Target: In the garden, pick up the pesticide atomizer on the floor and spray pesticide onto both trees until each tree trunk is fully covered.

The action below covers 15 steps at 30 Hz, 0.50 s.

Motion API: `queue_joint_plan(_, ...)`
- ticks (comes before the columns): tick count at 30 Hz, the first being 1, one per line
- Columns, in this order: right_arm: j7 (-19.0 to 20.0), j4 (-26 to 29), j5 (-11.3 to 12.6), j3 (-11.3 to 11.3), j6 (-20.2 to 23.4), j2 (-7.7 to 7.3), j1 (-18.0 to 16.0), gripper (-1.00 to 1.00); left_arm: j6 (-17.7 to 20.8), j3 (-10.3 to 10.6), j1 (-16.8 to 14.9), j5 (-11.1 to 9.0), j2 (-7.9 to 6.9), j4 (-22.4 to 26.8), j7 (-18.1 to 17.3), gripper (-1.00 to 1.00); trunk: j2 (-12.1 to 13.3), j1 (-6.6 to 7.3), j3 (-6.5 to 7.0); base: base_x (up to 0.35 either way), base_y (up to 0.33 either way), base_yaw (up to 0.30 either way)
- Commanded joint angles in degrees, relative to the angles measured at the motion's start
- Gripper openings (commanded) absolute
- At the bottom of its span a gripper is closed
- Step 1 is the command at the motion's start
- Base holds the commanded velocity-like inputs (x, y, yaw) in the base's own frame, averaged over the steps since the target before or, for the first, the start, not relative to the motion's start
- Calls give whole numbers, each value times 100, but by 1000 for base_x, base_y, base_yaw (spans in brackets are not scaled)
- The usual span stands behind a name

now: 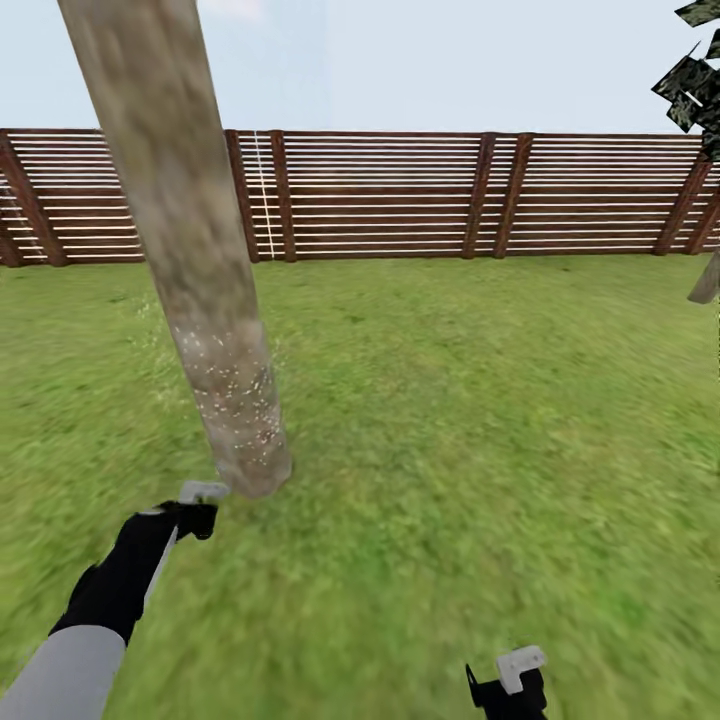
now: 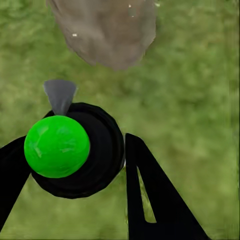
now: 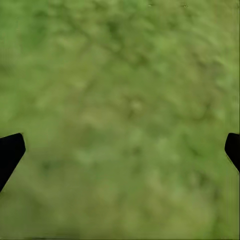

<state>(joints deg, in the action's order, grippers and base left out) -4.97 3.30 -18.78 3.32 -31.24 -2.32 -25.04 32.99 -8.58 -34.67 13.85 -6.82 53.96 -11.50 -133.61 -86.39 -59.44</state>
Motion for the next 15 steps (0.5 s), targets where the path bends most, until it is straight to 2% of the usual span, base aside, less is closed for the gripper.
queue_joint_plan(1,3,246,-94,-193,54,4,0,100,-342,36,209,221,-113,-133,-401,-100,0,-1,-1,-337,0,0)
queue_joint_plan(2,375,1314,-315,-460,937,22,-1,100,-1059,246,283,812,-358,-411,-1668,-100,0,-1,-1,-337,0,0)
queue_joint_plan(3,752,1710,-339,-484,1272,26,-1,100,-1289,266,293,1040,-391,-502,-2051,-100,0,-1,-1,-337,0,0)
queue_joint_plan(4,1634,2323,-372,-500,1660,29,-1,100,-1700,281,297,1526,-404,-718,-2731,-100,0,-1,-1,-324,0,0)
queue_joint_plan(6,2466,2687,-437,-513,1819,22,-2,100,-2068,292,294,1989,-395,-869,-3363,-100,0,-1,-1,-317,0,0)
queue_joint_plan(8,3065,2812,-709,-516,1860,8,-57,100,-2217,346,289,2303,-394,-915,-3944,-100,0,-1,-1,-313,0,0)
queue_joint_plan(10,3486,2861,-1067,-517,1866,5,-168,100,-2261,551,268,2565,-405,-921,-4426,-100,0,-1,-1,-313,0,0)
queue_joint_plan(12,4297,3032,-1278,-517,1869,4,-342,100,-2270,747,239,2709,-377,-900,-4641,-100,0,-1,-1,-170,0,0)
queue_joint_plan(15,4545,3115,-1294,-517,1875,12,-367,100,-2261,1316,241,2740,-350,-913,-4623,-100,0,-1,-1,-23,0,0)
